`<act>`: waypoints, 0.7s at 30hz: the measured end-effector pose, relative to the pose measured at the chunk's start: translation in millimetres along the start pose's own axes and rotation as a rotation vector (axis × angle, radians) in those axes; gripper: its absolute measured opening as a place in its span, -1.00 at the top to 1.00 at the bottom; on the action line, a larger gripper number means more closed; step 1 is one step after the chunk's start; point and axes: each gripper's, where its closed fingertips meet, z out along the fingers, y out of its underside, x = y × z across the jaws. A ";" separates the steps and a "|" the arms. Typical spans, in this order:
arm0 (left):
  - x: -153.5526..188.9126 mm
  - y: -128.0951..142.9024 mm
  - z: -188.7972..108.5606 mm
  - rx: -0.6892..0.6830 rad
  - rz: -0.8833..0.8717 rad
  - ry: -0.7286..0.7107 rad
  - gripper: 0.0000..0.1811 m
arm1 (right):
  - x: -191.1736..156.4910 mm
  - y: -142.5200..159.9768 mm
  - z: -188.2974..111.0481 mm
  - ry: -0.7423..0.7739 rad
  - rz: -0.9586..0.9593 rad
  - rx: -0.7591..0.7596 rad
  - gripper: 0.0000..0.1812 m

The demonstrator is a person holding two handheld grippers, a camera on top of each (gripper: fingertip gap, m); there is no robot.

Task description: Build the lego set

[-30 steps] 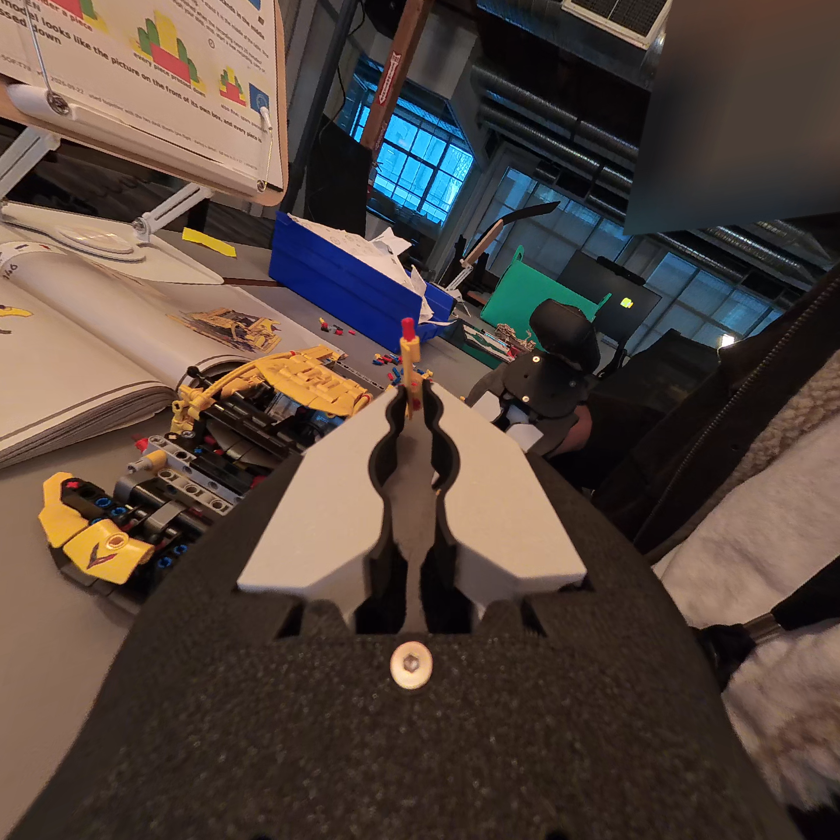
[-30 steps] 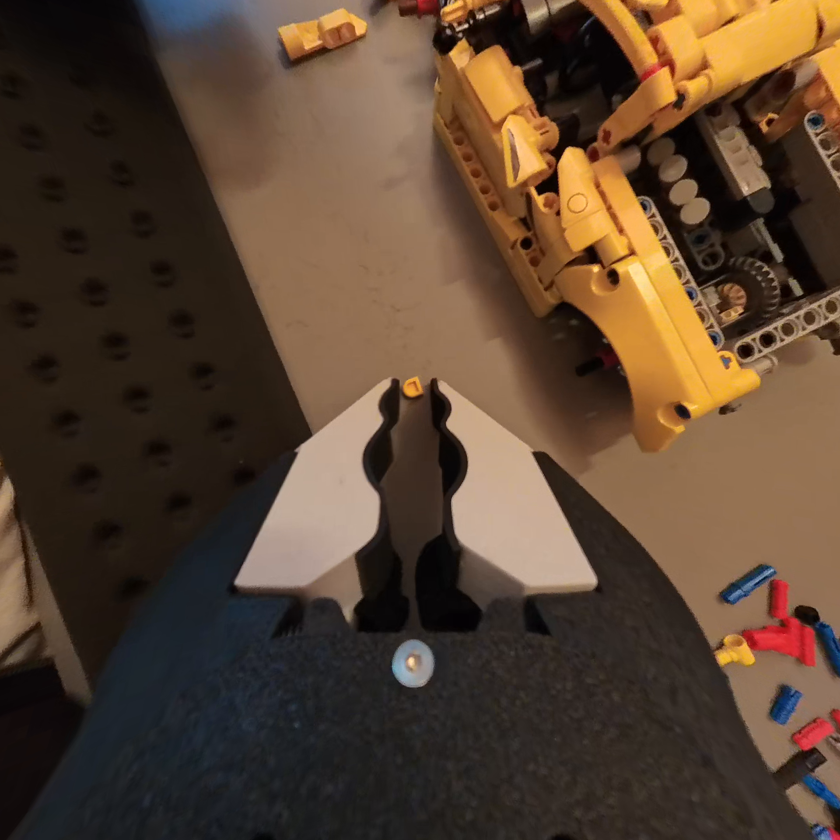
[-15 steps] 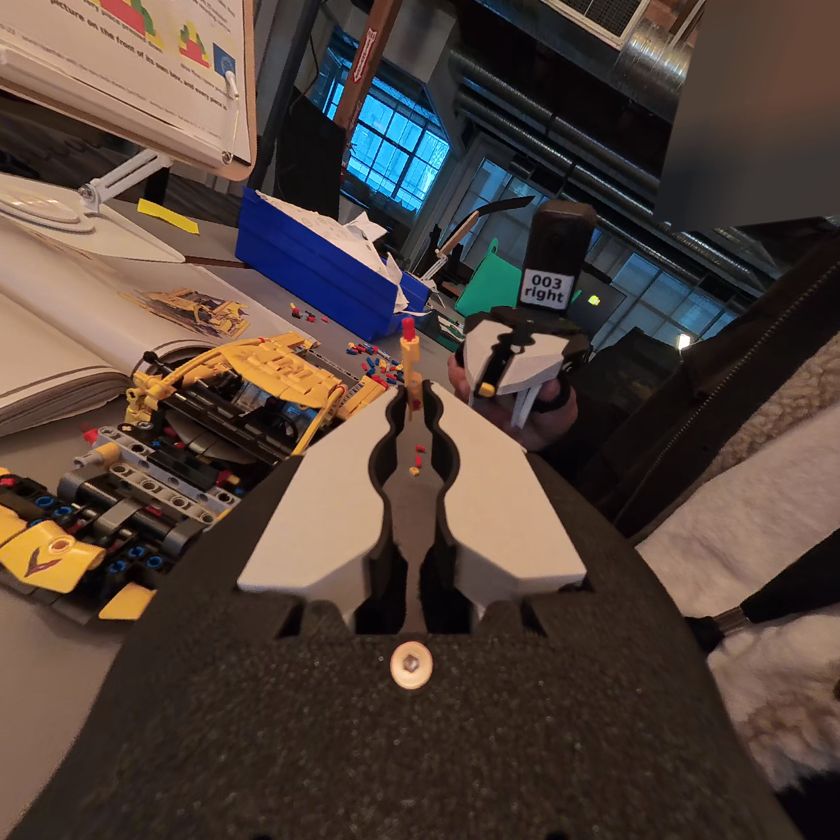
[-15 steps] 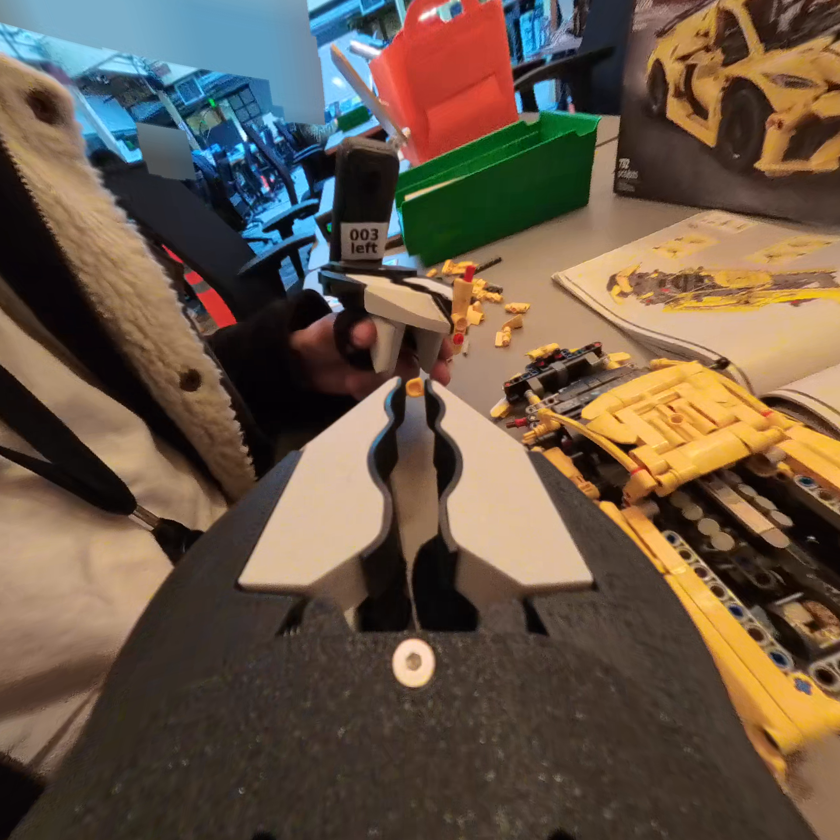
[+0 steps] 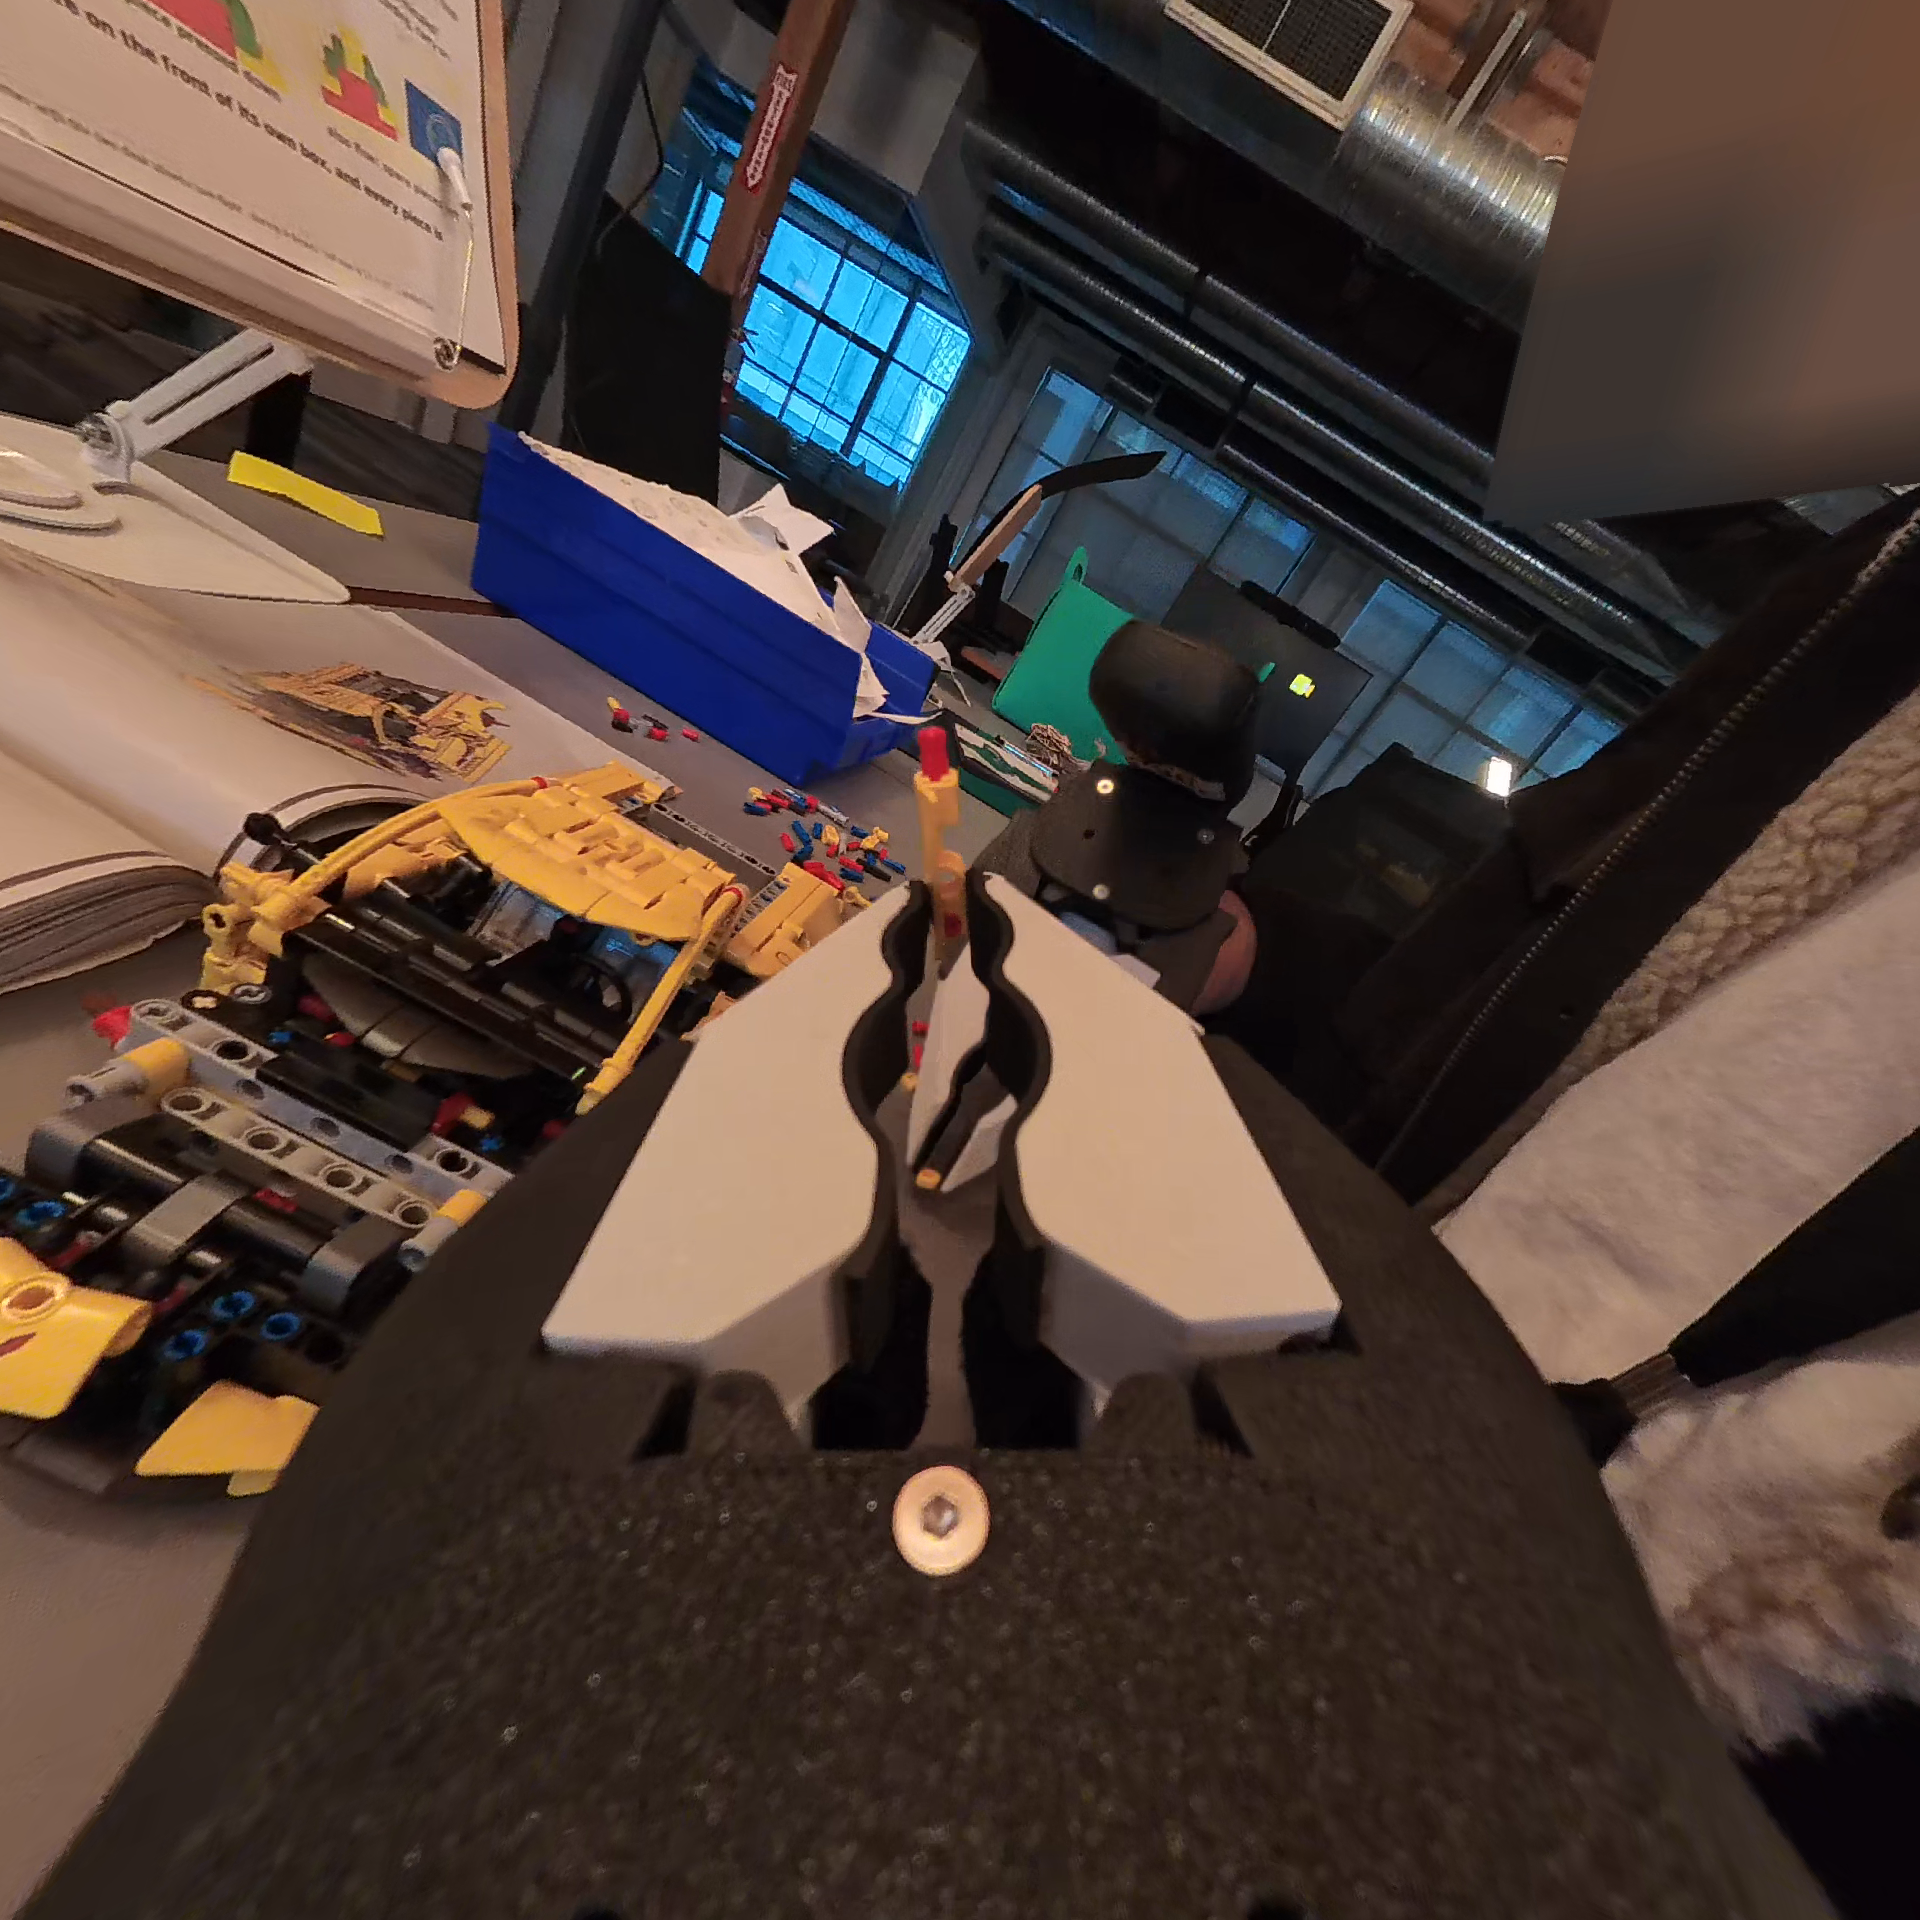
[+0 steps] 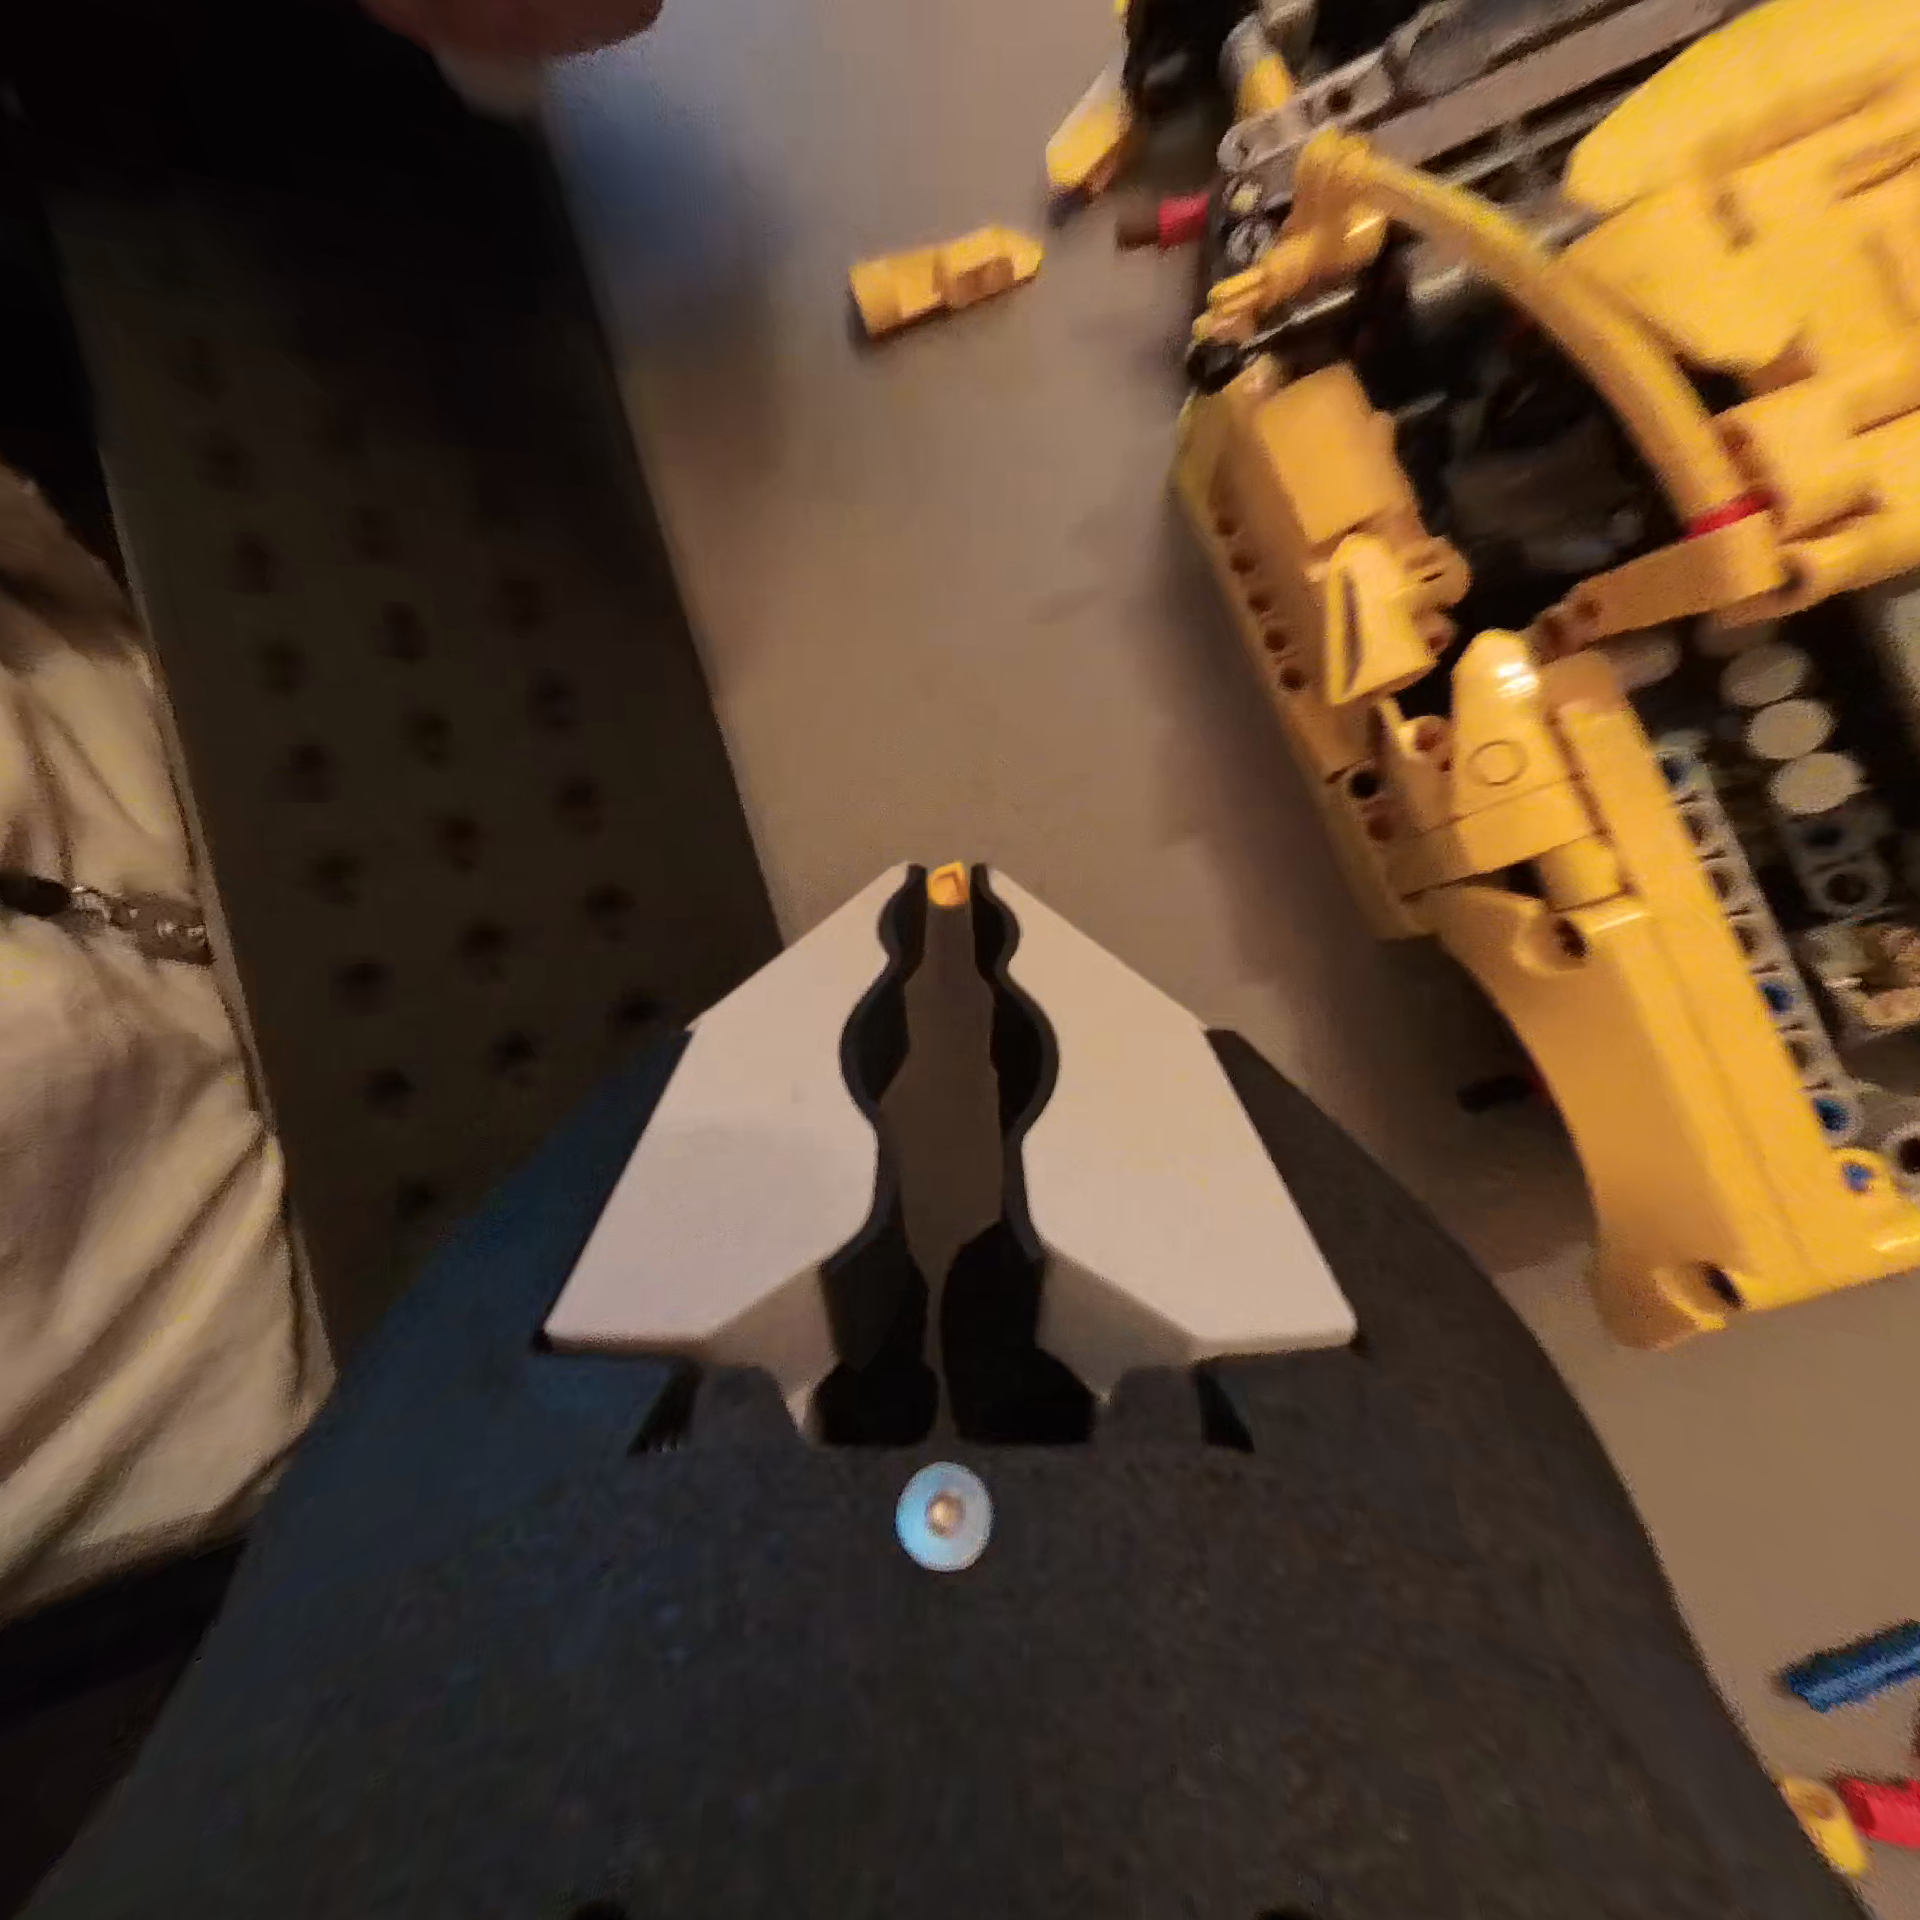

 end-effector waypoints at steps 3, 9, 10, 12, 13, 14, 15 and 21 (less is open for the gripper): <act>2.3 1.9 1.0 -0.007 0.009 0.009 0.92 | -4.1 3.5 4.4 -0.018 0.004 -0.028 0.91; 7.7 4.5 3.6 -0.013 0.059 0.023 0.92 | -6.7 -7.0 0.4 -0.086 0.043 0.048 0.76; 10.1 5.7 4.5 -0.017 0.075 0.032 0.92 | -7.7 -22.4 -6.9 -0.116 0.067 0.130 0.71; 15.5 10.3 7.4 -0.036 0.105 0.052 0.92 | -9.1 -66.6 -32.5 -0.185 0.116 0.370 0.68; 18.3 13.3 9.0 -0.050 0.122 0.063 0.92 | -10.2 -89.2 -49.3 -0.225 0.133 0.502 0.68; 21.7 16.4 10.4 -0.063 0.137 0.077 0.92 | -13.3 -108.4 -65.6 -0.275 0.145 0.623 0.69; 25.3 18.3 11.5 -0.072 0.149 0.092 0.92 | -16.9 -120.0 -75.1 -0.318 0.148 0.695 0.70; 32.7 21.1 12.4 -0.085 0.172 0.122 0.92 | -23.2 -121.7 -64.7 -0.335 0.093 0.648 0.96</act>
